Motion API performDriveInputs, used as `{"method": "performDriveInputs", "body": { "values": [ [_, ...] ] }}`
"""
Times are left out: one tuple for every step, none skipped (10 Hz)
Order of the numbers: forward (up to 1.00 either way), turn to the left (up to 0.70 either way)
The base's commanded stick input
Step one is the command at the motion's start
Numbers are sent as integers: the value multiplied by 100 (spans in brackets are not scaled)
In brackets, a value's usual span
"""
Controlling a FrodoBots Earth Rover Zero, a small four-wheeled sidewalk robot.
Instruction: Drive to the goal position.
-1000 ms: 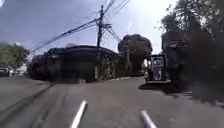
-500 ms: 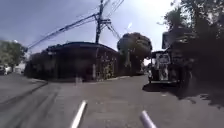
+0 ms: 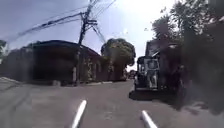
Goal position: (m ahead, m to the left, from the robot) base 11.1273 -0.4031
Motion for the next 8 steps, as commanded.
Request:
{"method": "performDriveInputs", "body": {
  "values": [
    [100,-5],
    [100,-5],
    [100,-5],
    [100,-4],
    [100,-2],
    [100,-2],
    [100,-1],
    [100,0]
  ]
}}
